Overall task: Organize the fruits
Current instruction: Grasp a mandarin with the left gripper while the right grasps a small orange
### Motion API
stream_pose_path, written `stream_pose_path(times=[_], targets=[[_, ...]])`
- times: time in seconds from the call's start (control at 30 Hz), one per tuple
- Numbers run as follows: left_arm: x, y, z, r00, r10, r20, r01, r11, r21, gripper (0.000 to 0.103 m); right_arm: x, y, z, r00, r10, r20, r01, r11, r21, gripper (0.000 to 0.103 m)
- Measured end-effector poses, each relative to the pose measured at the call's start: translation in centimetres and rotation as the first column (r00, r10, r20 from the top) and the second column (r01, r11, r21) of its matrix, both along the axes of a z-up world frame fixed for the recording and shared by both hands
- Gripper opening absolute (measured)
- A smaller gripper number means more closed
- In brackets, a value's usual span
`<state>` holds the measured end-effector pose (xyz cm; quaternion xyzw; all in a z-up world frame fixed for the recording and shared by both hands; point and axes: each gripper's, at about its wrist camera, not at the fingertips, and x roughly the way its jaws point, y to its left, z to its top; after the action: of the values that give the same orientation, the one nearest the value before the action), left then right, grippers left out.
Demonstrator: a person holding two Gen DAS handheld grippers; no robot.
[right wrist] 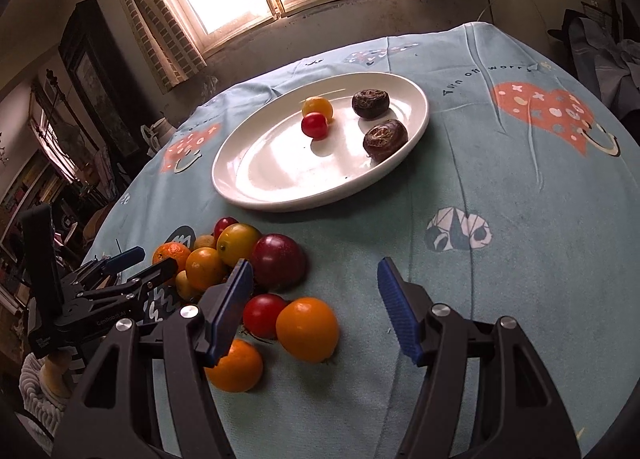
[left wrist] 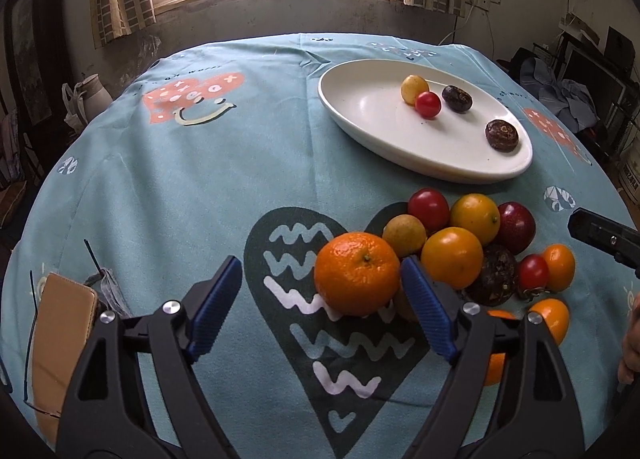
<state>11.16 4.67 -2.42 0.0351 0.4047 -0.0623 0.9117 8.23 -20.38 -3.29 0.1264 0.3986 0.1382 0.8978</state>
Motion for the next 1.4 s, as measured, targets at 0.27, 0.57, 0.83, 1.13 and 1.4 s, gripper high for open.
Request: stream_pose_path(times=[0.27, 0.57, 0.83, 1.13, 1.4], targets=[[-0.1, 1.7, 0.9, 0.998, 0.057, 0.037, -0.056, 0.998, -0.023, 0.091, 0.0, 0.0, 0.0, 1.0, -0.005, -0.002, 0.005, 1.0, -0.006, 0.065], [0.3, -0.2, -0.2, 0.998, -0.058, 0.011, 0.058, 0.998, -0.034, 0.067, -0.3, 0.6, -0.2, 1.0, 0.021, -0.009, -0.022, 0.999, -0.029, 0.065], [0.1, -0.4, -0.3, 0.995, -0.103, 0.004, 0.103, 0.991, -0.09, 0.046, -1.6, 1.7, -0.9, 0.996, 0.079, -0.037, -0.082, 0.993, -0.09, 0.063], [0.3, 0.6, -0.2, 1.0, -0.023, 0.009, 0.023, 0.998, -0.052, 0.045, -1.4, 2.5, -2.0, 0.994, 0.094, -0.058, -0.101, 0.986, -0.134, 0.052], [0.2, 0.4, -0.1, 0.999, -0.029, 0.014, 0.029, 0.999, -0.036, 0.045, -1.2, 2.4, -2.1, 0.99, 0.121, -0.071, -0.127, 0.988, -0.09, 0.043]])
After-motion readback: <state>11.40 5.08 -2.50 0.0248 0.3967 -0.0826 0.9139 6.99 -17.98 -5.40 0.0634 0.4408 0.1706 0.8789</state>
